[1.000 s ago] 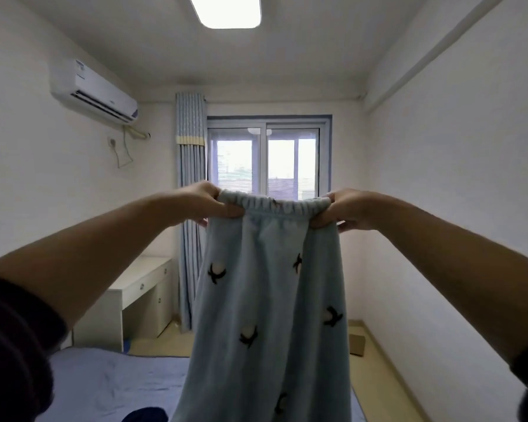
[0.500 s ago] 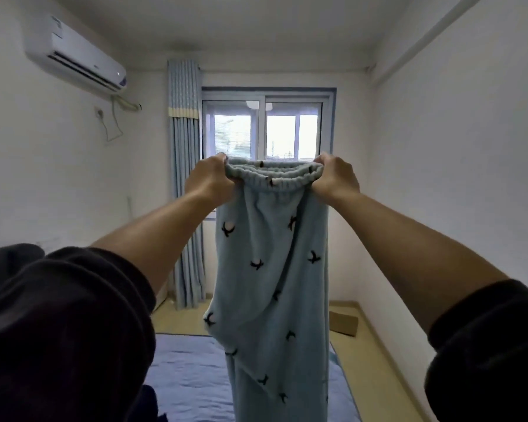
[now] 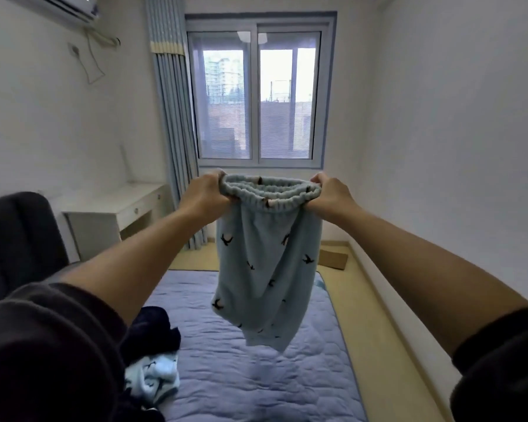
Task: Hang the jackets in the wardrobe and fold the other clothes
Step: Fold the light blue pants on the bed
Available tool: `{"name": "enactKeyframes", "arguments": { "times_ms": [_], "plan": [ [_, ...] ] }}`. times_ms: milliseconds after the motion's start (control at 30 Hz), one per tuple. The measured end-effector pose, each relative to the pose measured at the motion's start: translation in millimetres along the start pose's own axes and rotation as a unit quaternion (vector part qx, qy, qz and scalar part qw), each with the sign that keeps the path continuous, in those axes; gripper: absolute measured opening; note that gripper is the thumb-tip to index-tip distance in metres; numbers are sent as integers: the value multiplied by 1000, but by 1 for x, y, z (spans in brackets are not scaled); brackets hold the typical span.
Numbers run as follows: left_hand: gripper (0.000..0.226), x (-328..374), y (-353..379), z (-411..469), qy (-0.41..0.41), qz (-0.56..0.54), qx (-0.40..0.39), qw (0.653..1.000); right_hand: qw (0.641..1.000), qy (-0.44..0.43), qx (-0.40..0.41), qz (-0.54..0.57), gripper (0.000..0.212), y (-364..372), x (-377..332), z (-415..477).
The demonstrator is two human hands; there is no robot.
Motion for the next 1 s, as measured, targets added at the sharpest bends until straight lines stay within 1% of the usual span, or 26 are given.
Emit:
{"name": "enactKeyframes", "arguments": {
  "times_ms": [133,267,367,433,500,600,667,800,933,1000],
  "plan": [
    [24,-18,14,-93,-40,2,-81,996,997,53,-63,-5,28,10,36,-94],
    [25,-32,14,-193,-79,-48,-170,981,989,112,-99,6,28,12,59,-200],
    [24,-43,-1,-271,-135,-96,-249,954,982,144,-121,16,29,11,63,-279],
    [29,-48,-16,-317,-163,-136,-271,939,977,169,-124,30,28,5,62,-324],
    [35,-50,-35,-367,-177,-184,-300,919,970,193,-138,61,27,-2,59,-372],
    [38,-50,-59,-431,-198,-237,-361,880,956,218,-171,92,28,-10,53,-432],
    [39,-49,-70,-457,-205,-250,-374,869,951,227,-186,96,29,-13,50,-458],
    [43,-58,-72,-485,-239,-242,-363,867,939,251,-211,107,30,-4,57,-486],
    [31,-76,-43,-504,-275,-221,-345,870,922,284,-236,118,28,24,88,-496],
    [33,-88,-19,-511,-304,-203,-333,869,912,310,-242,117,29,43,112,-497]
  ]
}}
Point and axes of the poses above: each hand's wrist, its own z-axis towards the middle knuckle, its own y-axis out of the palm, x = y × z, the point moved 5 cm from there along z, towards the middle knuckle, and after that the axes turned 14 degrees about x, right-handed, at the moved point
